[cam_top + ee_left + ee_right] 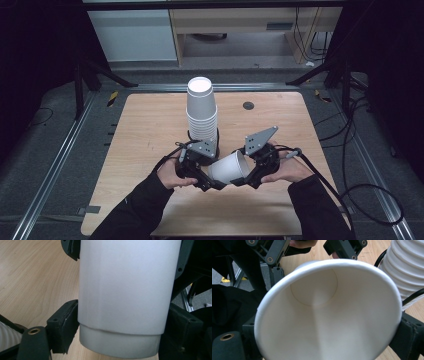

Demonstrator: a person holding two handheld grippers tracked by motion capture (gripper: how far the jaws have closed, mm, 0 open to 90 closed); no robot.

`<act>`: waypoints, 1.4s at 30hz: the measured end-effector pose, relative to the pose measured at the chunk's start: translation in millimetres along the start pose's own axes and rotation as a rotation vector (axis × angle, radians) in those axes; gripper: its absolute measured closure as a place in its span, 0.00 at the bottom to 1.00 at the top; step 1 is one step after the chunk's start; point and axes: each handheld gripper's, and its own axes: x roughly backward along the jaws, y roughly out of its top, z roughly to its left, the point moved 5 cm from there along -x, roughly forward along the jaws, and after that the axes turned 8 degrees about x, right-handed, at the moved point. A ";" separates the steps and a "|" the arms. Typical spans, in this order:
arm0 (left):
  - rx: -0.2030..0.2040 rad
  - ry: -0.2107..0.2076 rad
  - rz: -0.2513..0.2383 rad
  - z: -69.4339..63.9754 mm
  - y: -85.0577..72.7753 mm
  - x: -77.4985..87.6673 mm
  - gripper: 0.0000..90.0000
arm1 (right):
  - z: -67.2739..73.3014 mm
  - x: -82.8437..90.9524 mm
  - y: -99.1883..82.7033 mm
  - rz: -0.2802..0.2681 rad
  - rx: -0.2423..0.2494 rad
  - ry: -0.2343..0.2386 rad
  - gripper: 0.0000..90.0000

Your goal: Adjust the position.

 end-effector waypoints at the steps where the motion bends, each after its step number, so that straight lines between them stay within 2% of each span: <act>1: 0.000 0.003 -0.005 -0.1 0.2 0.4 0.21 | 0.1 0.0 0.1 0.000 0.000 0.001 0.11; 5: 0.000 -0.003 -0.027 -1.3 2.7 2.7 0.21 | 0.3 -1.0 -0.6 0.011 0.002 0.002 0.11; 9: -0.009 -0.006 -0.019 -3.0 2.0 1.5 0.25 | 0.3 -1.2 -0.5 0.007 0.003 0.005 0.11; 20: -0.015 0.008 -0.014 -1.9 0.1 2.0 0.25 | -0.5 -4.1 -1.3 0.002 -0.002 0.006 0.09; 24: -0.010 0.009 -0.016 -0.6 -1.2 2.7 0.25 | -1.4 -5.4 -1.9 0.003 0.000 -0.010 0.08; 31: 0.001 0.015 -0.017 2.1 -6.8 6.2 0.25 | -1.7 7.0 3.6 -0.060 -0.013 -0.037 0.07; 33: 0.008 0.021 -0.020 3.3 -8.3 7.7 0.25 | -1.7 8.1 4.0 -0.064 -0.013 -0.042 0.07; 36: 0.011 0.032 -0.022 5.6 -11.0 11.0 0.25 | -2.7 15.1 4.9 -0.101 -0.022 -0.066 0.07; 42: 0.030 0.037 -0.074 7.6 -12.5 22.0 0.25 | -5.3 27.1 1.6 -0.169 -0.069 -0.115 0.05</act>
